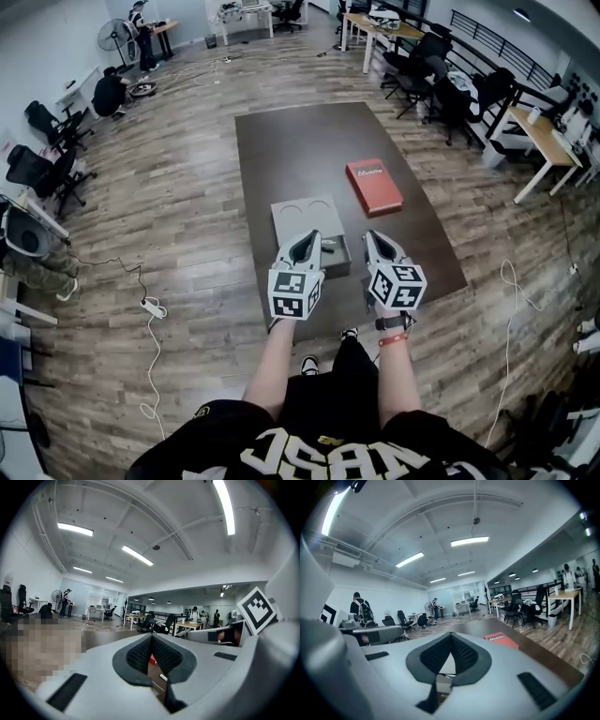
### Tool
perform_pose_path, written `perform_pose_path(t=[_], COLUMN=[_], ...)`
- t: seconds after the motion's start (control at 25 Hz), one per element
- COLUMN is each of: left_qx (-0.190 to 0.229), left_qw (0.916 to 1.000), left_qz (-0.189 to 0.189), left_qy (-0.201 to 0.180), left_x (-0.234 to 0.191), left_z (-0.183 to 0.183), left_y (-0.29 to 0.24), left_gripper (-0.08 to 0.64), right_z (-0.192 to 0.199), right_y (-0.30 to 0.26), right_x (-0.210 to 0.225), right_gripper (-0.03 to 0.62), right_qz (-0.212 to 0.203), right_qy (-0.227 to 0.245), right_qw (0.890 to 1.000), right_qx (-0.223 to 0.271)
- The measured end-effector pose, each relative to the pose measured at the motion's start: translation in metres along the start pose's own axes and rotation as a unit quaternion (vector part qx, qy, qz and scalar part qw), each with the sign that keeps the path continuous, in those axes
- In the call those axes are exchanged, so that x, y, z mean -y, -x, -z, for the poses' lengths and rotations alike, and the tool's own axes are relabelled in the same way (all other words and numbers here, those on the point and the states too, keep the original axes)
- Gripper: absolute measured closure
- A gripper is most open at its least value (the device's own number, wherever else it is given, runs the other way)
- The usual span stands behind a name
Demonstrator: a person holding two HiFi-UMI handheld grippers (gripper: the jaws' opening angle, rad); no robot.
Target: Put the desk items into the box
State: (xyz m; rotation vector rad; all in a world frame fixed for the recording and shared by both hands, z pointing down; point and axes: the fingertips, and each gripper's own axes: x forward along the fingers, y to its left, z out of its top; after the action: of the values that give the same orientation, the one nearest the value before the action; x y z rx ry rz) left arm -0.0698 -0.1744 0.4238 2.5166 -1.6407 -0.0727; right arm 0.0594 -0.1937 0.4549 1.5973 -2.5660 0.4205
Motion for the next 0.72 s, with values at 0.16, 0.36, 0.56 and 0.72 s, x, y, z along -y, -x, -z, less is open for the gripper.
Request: perform_pose_path(t=[0.16, 0.36, 0.56, 0.72], left_qx=[0.003, 0.002, -0.007, -0.021], left_qw=[0.9999, 0.9998, 0.9989, 0.9979], left_qz=[0.009, 0.02, 0.046, 0.06], left_qy=[0.005, 0.01, -0.004, -0.007], left_x=[-0.007, -0.01, 0.002, 0.01], left_z=[0.004, 0.01, 0.017, 0.028], left_y=[-0.013, -0.045, -0.074, -0.092], left_gripper=[0.552, 0.552, 0.552, 0.552], right_z=[0.006, 0.014, 0.015, 0.028], right_y=[-0.022, -0.046, -0.057, -0.064], right_x=[0.003, 0.017, 0.039, 0.051], right_gripper=[0.583, 0.583, 0.583, 0.581], right_qz=[-0.005, -0.021, -0.014, -0.025], right_qy=[-0.001, 0.015, 0.015, 0.008], right_qw=[1.0, 0.999, 0.999, 0.997], right_qx=[-0.004, -0.027, -0.043, -0.079])
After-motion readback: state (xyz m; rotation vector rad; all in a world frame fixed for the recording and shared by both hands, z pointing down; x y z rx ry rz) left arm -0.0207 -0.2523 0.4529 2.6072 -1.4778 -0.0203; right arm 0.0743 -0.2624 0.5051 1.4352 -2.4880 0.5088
